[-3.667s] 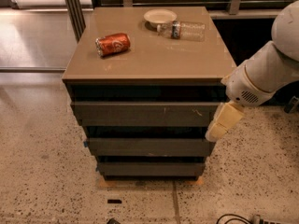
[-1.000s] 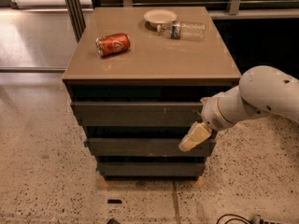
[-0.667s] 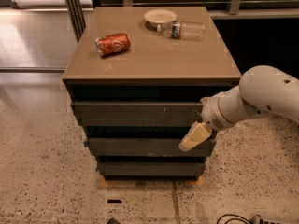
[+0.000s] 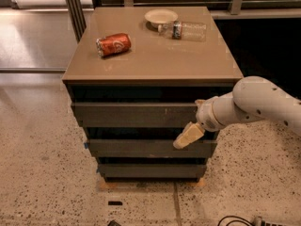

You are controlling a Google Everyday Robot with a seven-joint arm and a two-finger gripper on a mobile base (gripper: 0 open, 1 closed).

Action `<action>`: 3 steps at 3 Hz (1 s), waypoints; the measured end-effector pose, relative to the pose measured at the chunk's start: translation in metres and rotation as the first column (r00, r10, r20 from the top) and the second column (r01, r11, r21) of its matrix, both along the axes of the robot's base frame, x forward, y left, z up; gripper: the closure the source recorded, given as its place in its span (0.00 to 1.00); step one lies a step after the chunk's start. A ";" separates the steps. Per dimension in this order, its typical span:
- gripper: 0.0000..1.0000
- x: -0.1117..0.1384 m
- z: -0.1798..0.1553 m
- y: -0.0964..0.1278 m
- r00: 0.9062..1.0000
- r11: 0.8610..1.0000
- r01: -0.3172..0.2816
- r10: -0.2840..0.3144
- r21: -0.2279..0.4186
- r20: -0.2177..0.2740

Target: Open top drawer

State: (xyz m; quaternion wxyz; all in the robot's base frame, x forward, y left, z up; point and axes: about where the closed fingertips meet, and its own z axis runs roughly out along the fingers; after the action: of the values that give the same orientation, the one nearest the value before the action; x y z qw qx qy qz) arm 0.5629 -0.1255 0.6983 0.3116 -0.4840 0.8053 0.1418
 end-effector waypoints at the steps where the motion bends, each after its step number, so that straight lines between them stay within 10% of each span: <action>1: 0.00 0.000 0.000 0.000 1.000 1.000 0.000 0.000 0.000 0.000; 3: 0.00 0.054 -0.009 -0.038 0.994 0.992 0.087 -0.081 -0.093 0.067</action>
Offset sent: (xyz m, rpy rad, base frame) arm 0.0452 -0.0171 -0.0137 -0.1509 -0.0755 -0.0247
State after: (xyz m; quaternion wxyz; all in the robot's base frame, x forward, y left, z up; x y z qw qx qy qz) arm 0.6173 -0.1632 0.6888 0.3188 -0.4684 0.8206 0.0744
